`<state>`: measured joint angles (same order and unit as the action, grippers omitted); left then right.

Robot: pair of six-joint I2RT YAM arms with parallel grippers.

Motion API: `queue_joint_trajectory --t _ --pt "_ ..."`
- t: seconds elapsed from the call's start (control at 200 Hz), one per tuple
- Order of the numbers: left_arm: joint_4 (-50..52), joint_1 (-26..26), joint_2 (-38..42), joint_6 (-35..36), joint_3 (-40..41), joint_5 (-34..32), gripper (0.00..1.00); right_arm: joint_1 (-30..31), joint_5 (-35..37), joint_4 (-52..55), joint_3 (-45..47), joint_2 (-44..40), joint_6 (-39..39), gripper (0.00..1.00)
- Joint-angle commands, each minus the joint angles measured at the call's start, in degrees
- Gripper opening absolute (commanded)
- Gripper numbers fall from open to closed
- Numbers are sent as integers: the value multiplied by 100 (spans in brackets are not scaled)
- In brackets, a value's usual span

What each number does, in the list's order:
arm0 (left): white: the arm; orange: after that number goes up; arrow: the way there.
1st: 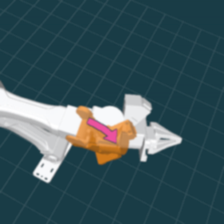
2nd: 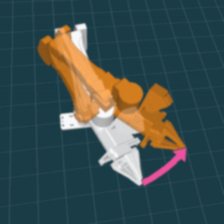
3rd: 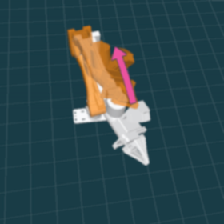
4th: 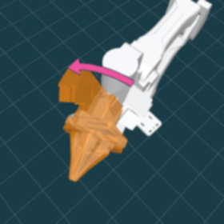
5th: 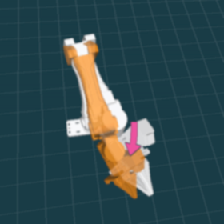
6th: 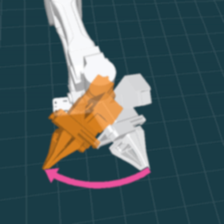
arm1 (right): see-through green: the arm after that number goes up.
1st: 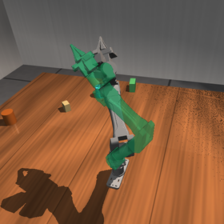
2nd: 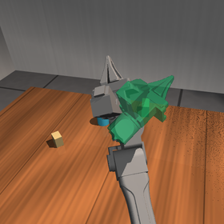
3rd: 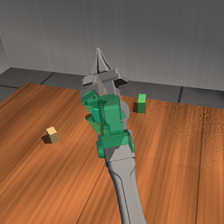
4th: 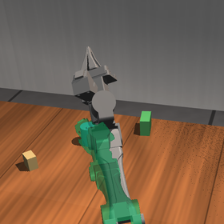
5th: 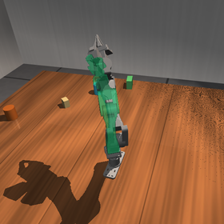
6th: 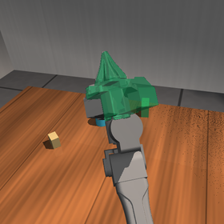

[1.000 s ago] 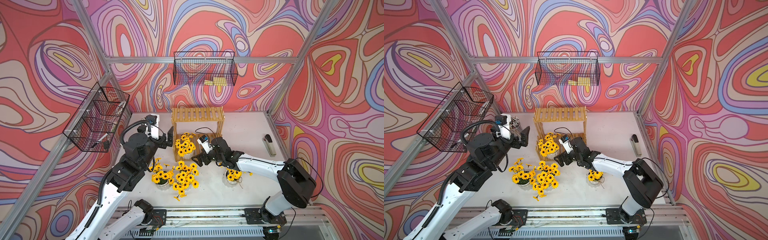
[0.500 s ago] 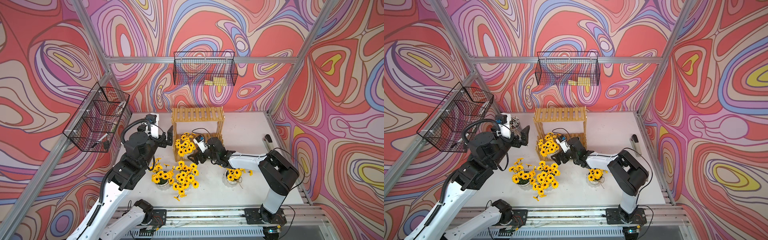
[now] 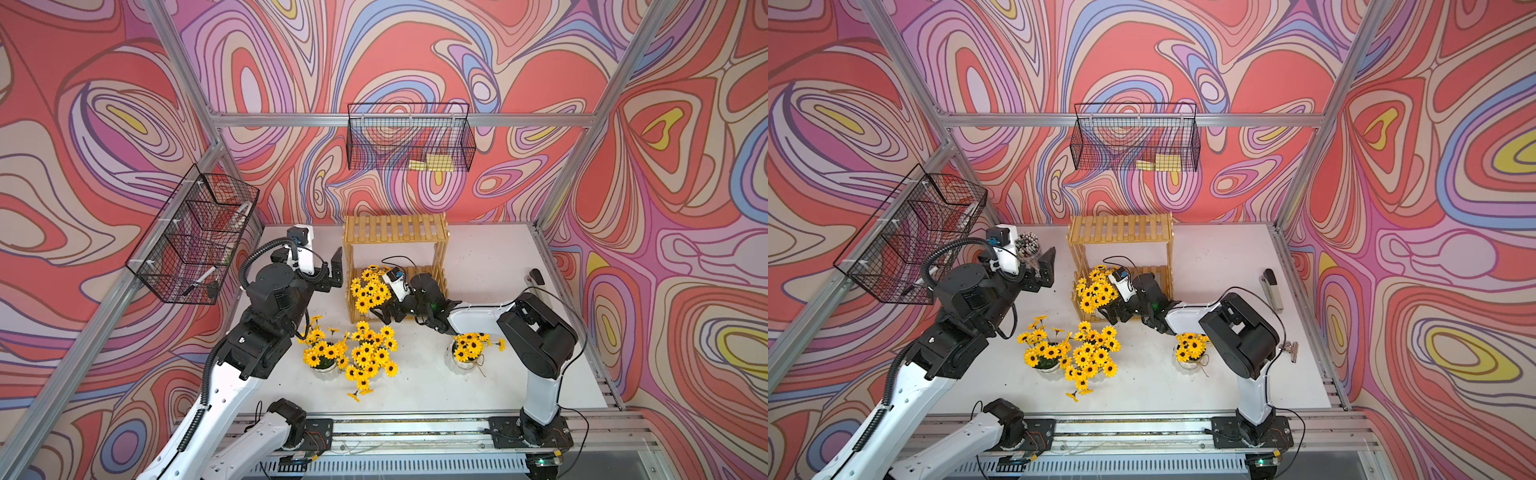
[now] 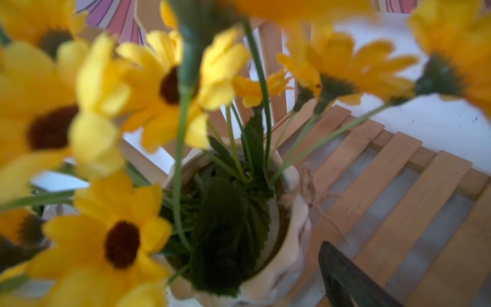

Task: Take the sunflower pots off the shelves
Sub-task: Pick up the sunflower pot from the shelf.

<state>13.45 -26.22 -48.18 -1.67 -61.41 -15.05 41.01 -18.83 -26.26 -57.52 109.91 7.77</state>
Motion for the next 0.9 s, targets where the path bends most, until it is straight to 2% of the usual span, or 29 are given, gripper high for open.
queue_joint_trajectory --t 0.0,0.356,0.891 --pt "-194 50 31 35 41 -66 100 -28 -72 -358 -146 188 -16 98" --pt "-194 82 55 -10 52 -41 100 -23 -110 -591 -250 434 -52 98" --pt "-238 104 25 -43 67 -7 100 -28 -306 -232 -625 713 -435 98"
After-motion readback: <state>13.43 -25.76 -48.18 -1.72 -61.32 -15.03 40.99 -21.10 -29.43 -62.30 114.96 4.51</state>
